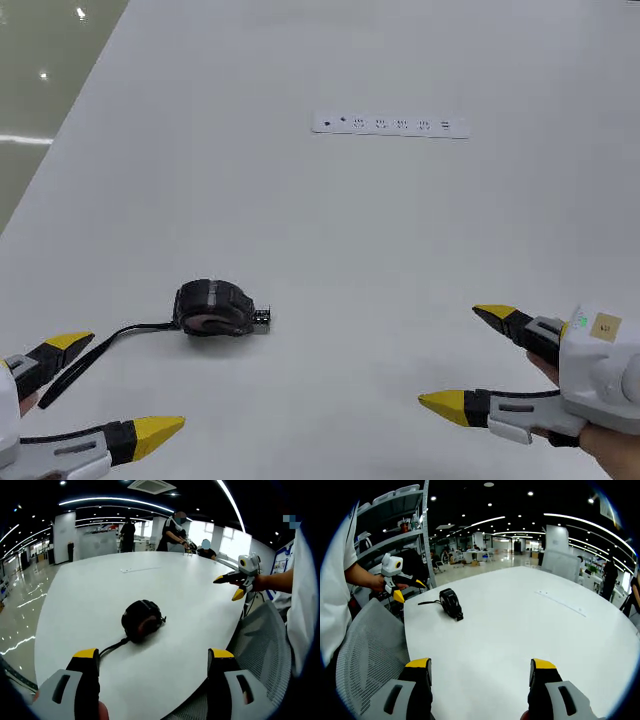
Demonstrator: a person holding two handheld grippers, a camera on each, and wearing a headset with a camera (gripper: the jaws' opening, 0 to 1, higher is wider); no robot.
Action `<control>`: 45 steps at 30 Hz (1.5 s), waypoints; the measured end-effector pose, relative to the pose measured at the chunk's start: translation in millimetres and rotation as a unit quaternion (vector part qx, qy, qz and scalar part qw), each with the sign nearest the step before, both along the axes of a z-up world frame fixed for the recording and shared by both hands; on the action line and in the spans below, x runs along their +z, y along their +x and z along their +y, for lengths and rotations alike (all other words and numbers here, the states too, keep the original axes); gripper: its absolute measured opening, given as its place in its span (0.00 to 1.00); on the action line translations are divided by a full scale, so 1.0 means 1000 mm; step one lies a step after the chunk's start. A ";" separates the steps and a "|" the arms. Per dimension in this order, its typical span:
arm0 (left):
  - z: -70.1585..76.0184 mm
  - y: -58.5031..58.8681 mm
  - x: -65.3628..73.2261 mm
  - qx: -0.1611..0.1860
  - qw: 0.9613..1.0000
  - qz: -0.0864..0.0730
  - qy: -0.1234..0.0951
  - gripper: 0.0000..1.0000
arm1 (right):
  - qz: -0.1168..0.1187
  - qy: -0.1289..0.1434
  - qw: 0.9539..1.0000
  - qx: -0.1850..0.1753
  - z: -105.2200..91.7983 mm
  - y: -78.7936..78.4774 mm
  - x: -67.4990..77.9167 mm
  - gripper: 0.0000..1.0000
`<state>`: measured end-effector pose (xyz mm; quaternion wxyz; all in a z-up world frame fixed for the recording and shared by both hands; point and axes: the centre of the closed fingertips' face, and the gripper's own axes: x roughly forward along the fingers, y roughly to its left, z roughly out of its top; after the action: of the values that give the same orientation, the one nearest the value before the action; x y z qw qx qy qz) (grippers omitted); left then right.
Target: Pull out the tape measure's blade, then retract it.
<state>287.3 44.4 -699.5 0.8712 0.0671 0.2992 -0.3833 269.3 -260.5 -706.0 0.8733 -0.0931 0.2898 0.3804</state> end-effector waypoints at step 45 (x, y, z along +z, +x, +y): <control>0.001 0.004 0.007 -0.009 1.000 -0.029 0.008 0.90 | 0.019 0.003 0.999 -0.029 -0.024 -0.025 -0.007 0.87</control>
<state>291.2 45.2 -692.7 0.8753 0.0874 0.2764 -0.3871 244.4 -284.8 -712.8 0.8786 -0.0752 0.3079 0.3572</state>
